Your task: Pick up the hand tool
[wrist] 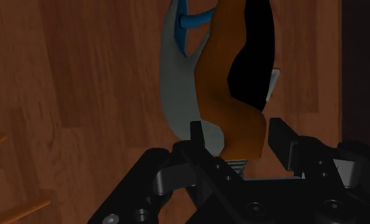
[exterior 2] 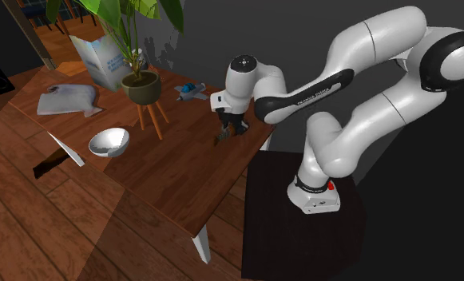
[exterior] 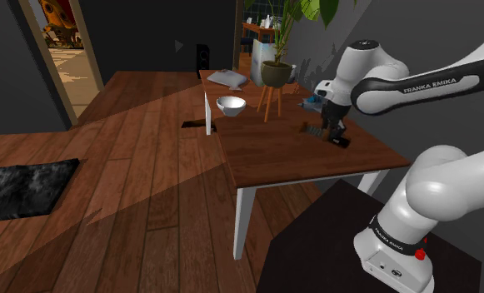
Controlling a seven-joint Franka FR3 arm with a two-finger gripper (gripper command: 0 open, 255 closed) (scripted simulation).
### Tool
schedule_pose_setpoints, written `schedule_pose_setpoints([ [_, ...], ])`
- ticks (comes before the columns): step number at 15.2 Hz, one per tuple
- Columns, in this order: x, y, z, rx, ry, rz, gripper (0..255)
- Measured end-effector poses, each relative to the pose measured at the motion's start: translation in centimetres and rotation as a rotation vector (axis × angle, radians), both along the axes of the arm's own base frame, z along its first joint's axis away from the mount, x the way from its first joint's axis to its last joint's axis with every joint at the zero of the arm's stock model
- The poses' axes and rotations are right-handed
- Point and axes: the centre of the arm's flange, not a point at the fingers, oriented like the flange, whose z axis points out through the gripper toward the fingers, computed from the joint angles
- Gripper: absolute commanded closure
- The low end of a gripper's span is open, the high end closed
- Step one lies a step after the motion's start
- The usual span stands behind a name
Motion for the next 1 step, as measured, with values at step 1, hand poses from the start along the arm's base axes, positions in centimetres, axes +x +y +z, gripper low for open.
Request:
schedule_pose_setpoints([
  [1,0.0,-0.05,0.32,0.0,0.0,0.0,255],
])
